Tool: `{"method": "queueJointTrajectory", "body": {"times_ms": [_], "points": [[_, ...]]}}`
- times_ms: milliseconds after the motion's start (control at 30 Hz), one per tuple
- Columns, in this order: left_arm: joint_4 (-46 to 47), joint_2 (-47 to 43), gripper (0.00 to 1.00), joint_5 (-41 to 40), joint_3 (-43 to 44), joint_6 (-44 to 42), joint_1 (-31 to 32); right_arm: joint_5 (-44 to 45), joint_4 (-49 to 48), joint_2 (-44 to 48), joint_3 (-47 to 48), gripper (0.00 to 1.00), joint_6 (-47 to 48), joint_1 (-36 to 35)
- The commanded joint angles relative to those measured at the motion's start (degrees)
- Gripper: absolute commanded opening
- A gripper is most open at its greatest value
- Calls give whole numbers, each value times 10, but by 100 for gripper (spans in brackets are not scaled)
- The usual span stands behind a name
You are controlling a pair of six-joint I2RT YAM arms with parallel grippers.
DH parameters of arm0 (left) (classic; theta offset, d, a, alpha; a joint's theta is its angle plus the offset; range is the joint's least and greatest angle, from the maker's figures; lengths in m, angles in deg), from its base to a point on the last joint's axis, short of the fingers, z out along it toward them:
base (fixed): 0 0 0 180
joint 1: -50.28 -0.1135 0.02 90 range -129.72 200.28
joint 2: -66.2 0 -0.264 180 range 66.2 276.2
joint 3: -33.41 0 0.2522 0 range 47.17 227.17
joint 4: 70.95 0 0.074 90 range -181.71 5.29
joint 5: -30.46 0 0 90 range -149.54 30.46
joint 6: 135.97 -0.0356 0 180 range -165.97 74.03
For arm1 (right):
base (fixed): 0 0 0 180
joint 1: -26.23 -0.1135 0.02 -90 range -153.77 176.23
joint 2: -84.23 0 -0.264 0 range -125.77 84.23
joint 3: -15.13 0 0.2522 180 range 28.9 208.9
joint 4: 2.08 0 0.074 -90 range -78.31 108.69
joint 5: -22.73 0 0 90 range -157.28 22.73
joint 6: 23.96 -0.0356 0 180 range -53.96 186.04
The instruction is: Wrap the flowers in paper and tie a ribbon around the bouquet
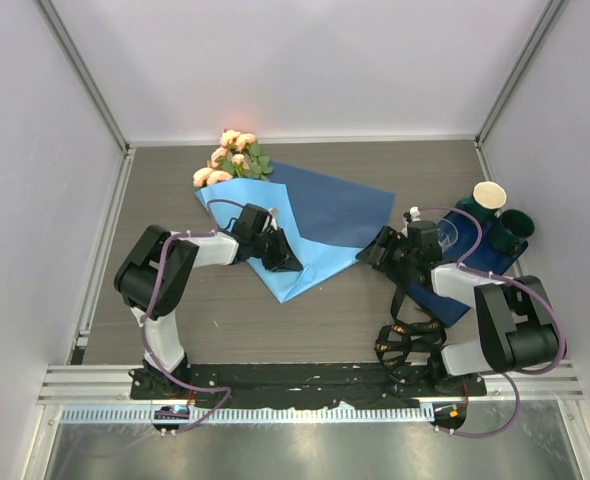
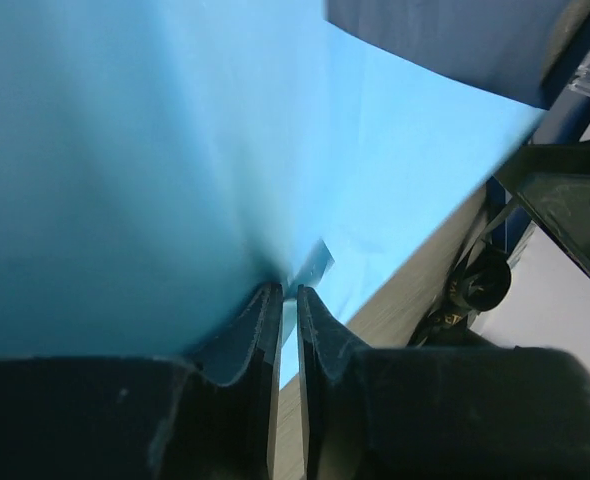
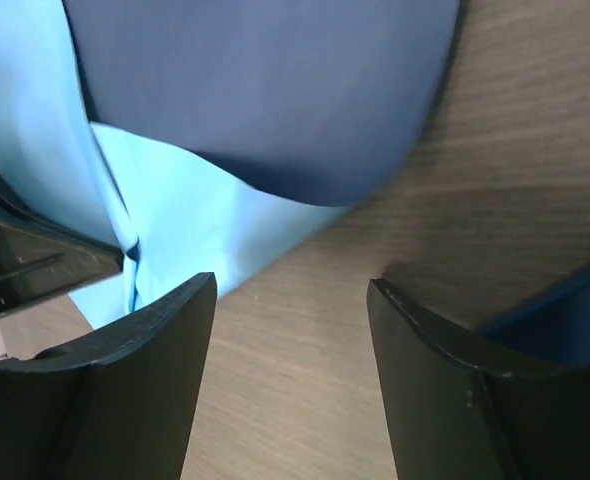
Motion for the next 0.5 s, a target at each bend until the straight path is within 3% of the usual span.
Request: {"method": "queueJointTrajectory", "body": {"times_ms": [0,200,467], "points": [[61,18,15,25,5,16,8,-16,-125,-33,-13,66,-27,5],[76,31,15,29,-3,19,12,-5,-195,-77,-26,55,-51,8],[68,38,12,22,-20,9,12,29,-258,-67,-58,50,-49,11]]}}
